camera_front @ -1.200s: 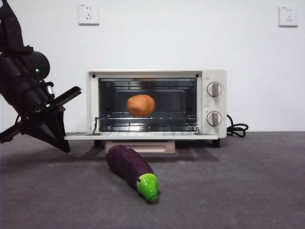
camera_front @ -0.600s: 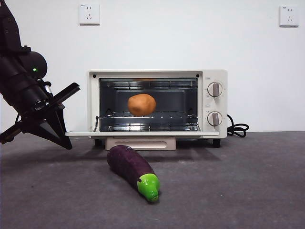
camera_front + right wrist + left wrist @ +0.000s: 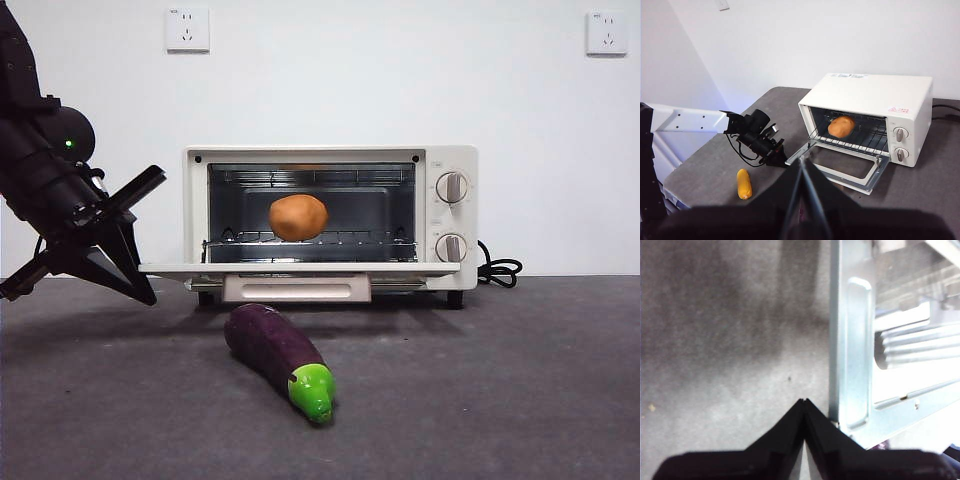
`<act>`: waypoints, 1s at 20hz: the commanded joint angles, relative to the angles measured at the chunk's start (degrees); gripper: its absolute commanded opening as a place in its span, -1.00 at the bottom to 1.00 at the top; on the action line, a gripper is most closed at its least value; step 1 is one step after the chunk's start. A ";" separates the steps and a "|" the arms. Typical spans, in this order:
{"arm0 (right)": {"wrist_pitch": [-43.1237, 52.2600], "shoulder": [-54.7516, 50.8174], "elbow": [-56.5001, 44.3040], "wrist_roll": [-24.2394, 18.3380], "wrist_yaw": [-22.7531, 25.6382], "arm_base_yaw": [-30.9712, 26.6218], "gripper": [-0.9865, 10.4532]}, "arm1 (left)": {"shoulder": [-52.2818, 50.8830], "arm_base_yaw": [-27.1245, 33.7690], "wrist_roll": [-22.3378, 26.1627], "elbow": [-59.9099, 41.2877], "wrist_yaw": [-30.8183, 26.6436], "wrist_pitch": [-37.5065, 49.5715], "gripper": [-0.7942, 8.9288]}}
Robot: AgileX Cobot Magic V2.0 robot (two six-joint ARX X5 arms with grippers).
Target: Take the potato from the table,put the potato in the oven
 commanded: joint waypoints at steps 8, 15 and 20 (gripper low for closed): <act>-1.36 0.39 -0.37 0.13 0.26 0.04 -0.83 | -4.81 1.38 -3.98 1.75 5.53 5.40 -0.85; -1.36 0.46 -3.04 0.24 0.24 0.04 -0.83 | -5.55 1.42 -10.36 1.77 9.35 12.07 -0.85; -1.33 0.46 -6.78 0.98 1.44 0.04 -0.83 | -5.55 1.42 -13.64 1.77 9.29 15.15 -0.85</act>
